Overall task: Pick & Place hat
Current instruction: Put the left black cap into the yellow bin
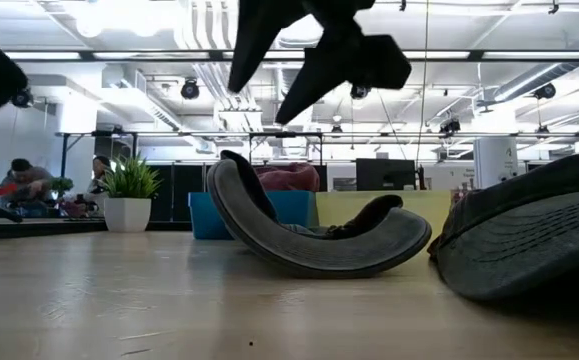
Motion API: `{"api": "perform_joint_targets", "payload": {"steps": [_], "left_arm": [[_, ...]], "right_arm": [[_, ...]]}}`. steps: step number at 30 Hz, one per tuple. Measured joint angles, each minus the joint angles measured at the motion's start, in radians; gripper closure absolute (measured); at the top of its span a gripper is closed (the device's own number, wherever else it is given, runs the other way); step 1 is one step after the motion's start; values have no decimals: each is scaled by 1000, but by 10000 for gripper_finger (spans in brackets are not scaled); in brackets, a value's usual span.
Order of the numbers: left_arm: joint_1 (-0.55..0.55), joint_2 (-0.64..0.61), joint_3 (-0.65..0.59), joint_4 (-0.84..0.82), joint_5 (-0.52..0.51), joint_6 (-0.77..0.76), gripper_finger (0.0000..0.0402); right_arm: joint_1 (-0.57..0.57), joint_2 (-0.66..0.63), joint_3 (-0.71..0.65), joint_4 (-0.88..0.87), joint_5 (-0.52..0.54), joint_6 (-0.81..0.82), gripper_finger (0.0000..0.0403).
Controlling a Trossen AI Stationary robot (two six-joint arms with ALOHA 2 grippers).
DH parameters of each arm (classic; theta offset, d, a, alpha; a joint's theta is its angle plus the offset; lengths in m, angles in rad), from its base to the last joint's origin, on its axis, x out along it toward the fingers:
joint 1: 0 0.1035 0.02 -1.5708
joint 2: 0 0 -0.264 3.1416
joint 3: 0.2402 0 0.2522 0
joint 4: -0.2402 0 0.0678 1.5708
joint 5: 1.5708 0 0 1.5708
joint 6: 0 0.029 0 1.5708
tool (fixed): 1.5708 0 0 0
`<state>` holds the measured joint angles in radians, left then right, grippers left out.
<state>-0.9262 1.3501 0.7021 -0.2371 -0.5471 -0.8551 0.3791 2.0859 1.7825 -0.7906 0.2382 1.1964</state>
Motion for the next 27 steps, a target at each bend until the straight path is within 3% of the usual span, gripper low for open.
{"api": "perform_joint_targets", "payload": {"steps": [8, 12, 17, 23, 27], "left_arm": [[-17, -8, -64, -46, 40, 200, 291], [-27, -8, -115, -85, 94, 186, 291], [-26, -12, -143, -77, 16, 207, 291], [5, -13, -143, -63, -105, 250, 291], [32, -13, -143, 18, -163, 448, 291]], "right_arm": [[-39, 89, 105, 12, -4, 55, 202], [-51, 143, 222, -240, 4, 79, 202], [-24, 148, 318, -533, 37, 151, 202], [15, 141, 344, -506, 6, 257, 202], [50, 154, 332, -620, -18, 322, 202]]}}
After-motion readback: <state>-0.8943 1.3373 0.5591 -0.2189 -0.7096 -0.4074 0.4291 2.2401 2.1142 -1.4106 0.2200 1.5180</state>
